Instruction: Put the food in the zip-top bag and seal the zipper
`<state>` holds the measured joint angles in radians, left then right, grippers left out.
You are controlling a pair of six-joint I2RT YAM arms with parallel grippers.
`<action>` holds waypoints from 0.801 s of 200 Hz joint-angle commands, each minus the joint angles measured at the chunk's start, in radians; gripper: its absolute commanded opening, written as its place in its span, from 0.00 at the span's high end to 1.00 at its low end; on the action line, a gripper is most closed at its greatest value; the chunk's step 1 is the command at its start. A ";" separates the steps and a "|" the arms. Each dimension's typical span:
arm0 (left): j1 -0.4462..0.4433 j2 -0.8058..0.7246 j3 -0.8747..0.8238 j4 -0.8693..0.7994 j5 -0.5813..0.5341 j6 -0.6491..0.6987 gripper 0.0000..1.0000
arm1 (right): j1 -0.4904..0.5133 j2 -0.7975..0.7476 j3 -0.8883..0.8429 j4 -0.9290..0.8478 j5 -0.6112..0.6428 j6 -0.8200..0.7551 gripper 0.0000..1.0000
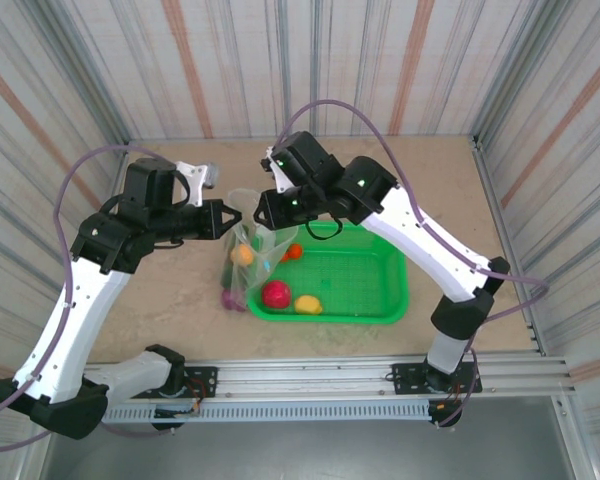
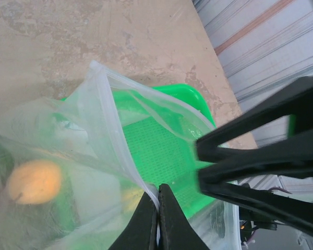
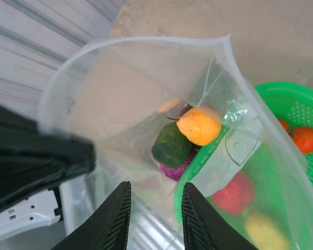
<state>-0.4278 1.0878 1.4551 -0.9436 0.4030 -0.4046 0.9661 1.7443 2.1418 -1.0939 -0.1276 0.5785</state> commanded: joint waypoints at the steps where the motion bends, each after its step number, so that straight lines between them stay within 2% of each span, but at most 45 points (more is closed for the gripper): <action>1: -0.009 -0.023 0.008 -0.009 -0.041 0.030 1.00 | -0.006 -0.074 -0.006 -0.053 0.037 -0.035 0.63; 22: -0.009 -0.032 0.022 -0.025 -0.097 0.040 1.00 | -0.017 -0.144 -0.120 -0.029 0.076 -0.044 0.56; 82: -0.009 -0.093 -0.002 -0.008 -0.246 0.030 1.00 | -0.105 -0.285 -0.519 0.105 0.043 -0.038 0.39; 106: -0.008 -0.096 -0.008 0.004 -0.256 0.027 1.00 | -0.111 -0.266 -0.601 0.154 0.026 -0.045 0.33; 160: 0.001 -0.110 -0.022 0.025 -0.253 0.027 1.00 | -0.079 -0.133 -0.704 0.306 -0.117 -0.016 0.19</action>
<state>-0.4278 0.9955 1.4357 -0.9565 0.1680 -0.3885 0.8639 1.5452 1.4677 -0.8803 -0.1532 0.5438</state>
